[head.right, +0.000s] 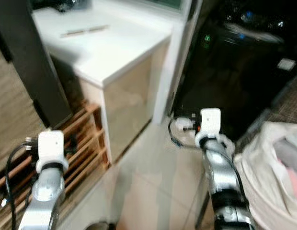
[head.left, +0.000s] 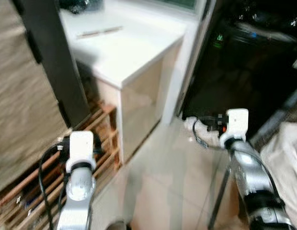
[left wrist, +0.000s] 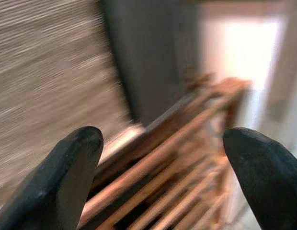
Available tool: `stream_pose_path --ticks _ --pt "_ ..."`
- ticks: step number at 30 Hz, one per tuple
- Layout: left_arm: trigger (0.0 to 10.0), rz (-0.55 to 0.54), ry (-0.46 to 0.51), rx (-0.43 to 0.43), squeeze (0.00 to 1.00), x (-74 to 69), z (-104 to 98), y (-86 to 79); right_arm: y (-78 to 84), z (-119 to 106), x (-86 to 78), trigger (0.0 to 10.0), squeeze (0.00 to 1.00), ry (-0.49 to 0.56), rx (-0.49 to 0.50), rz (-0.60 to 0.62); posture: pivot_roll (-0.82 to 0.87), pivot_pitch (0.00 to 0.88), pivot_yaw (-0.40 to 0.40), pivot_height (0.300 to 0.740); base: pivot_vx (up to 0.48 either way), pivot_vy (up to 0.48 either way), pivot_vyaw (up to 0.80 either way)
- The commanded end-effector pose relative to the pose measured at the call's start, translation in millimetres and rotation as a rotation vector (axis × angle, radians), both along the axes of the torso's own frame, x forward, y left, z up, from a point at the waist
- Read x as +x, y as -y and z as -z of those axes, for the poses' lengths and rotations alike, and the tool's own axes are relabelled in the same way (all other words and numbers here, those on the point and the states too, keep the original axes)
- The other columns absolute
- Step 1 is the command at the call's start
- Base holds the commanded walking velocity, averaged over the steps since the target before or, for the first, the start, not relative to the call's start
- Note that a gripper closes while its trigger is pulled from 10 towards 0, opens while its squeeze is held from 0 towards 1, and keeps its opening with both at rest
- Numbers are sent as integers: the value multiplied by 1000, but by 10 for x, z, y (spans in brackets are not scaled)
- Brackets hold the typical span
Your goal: Clothes washing
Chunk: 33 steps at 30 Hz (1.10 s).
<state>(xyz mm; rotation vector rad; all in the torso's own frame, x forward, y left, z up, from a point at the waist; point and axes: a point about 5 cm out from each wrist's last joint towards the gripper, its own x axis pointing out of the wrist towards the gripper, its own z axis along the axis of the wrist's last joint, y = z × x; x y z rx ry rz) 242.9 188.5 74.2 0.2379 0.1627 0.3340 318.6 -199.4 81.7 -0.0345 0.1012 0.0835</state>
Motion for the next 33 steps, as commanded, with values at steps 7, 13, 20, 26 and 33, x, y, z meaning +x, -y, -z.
stream_pose_path --ticks 7,13,20,26,33 --pt "10000 -85 49 50 0 -111 -71 -104 67 97 -26 10000 75 -36 16 7 1 0 -89 740 0 0 601" --pt "10000 -141 40 53 0 -184 -21 -222 64 152 -28 10000 90 -51 24 4 19 0 -100 740 0 0 577" --pt "10000 -140 62 97 0 -190 -54 -232 44 234 -8 10000 122 -103 10 -16 26 0 -103 740 0 0 553" --pt "10000 -107 92 145 0 -180 -71 -224 103 384 -24 10000 0 -197 -91 -1 32 0 -102 740 0 0 494" --pt "10000 -70 37 165 0 -252 120 -259 40 456 -42 10000 0 -228 -93 -38 40 0 -102 740 0 0 0"
